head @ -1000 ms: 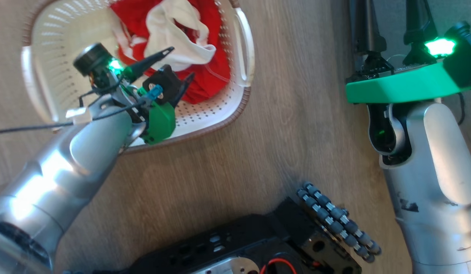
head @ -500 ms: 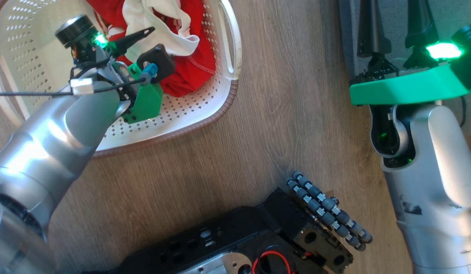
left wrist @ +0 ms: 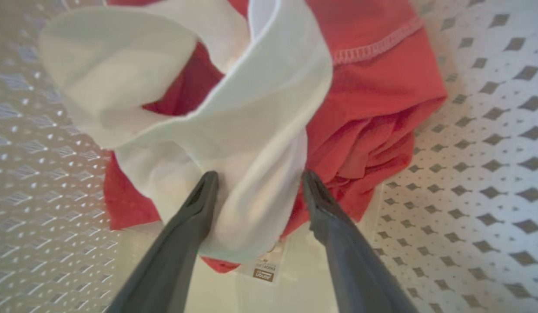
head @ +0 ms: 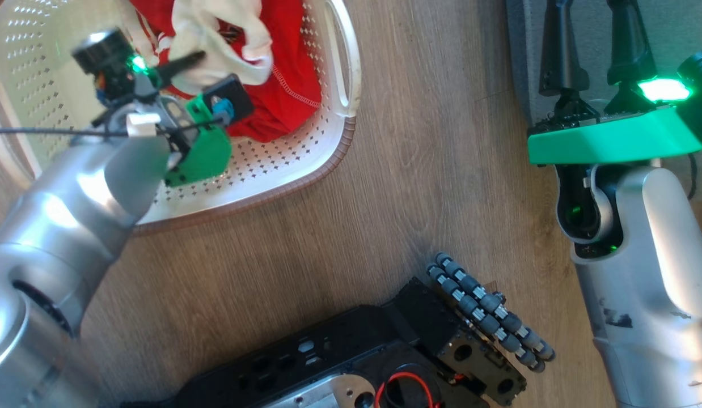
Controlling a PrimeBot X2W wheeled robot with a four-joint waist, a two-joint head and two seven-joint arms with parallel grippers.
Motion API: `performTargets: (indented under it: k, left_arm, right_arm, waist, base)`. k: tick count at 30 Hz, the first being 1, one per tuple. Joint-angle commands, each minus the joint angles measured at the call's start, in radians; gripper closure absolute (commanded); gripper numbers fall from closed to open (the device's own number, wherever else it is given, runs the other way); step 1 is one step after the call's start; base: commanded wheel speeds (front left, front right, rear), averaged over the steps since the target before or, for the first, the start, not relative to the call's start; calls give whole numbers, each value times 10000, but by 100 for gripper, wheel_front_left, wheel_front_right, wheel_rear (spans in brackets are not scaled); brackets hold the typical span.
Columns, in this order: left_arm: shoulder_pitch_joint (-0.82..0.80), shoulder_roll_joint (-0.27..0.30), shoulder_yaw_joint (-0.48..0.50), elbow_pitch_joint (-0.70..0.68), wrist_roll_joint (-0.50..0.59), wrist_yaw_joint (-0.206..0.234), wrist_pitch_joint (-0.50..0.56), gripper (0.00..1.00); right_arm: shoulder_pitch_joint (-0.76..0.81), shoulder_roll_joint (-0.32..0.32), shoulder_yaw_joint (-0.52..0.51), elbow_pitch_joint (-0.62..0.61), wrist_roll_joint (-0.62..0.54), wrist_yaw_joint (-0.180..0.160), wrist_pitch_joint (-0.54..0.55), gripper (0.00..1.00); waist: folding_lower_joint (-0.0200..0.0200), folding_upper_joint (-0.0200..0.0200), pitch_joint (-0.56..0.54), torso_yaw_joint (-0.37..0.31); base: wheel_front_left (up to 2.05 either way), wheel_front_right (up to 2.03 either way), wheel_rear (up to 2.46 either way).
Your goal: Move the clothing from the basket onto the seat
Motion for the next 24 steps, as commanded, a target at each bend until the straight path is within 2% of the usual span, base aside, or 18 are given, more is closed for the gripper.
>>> performTargets:
  k: [1, 4, 10, 11, 13, 24]
  left_arm:
    - [-191, -79, 96, 22, 39, 129, 1, 0]
    - [-289, -153, 109, 253, 13, 273, -53, 0]
    - [-310, -293, 95, 501, -9, 234, -176, 0]
    - [-310, -319, 98, 526, -34, 223, -197, 24]
    - [-330, -367, 104, 553, -83, 215, -249, 100]
    - [-142, -264, 485, 577, -691, 272, -439, 100]
  right_arm:
    - [521, 72, 75, -335, 39, 69, -46, 0]
    - [532, 72, 110, -356, 5, 69, -46, 0]
    - [482, 72, 133, -311, 40, 69, -46, 0]
    - [466, 72, 126, -305, 46, 69, -46, 0]
    - [427, 72, 106, -288, 48, 69, -46, 0]
    - [80, 72, -65, -250, -45, 69, -46, 0]
  waist:
    - [0, 0, 10, 30]
    - [0, 0, 26, 71]
    - [0, 0, 6, 93]
    - [0, 0, 2, 102]
    - [0, 0, -4, 121]
    - [0, 0, -293, 143]
  base:
    - [0, 0, 0]
    - [0, 0, 0]
    - [0, 0, 0]
    - [0, 0, 0]
    - [0, 0, 0]
    - [0, 0, 0]
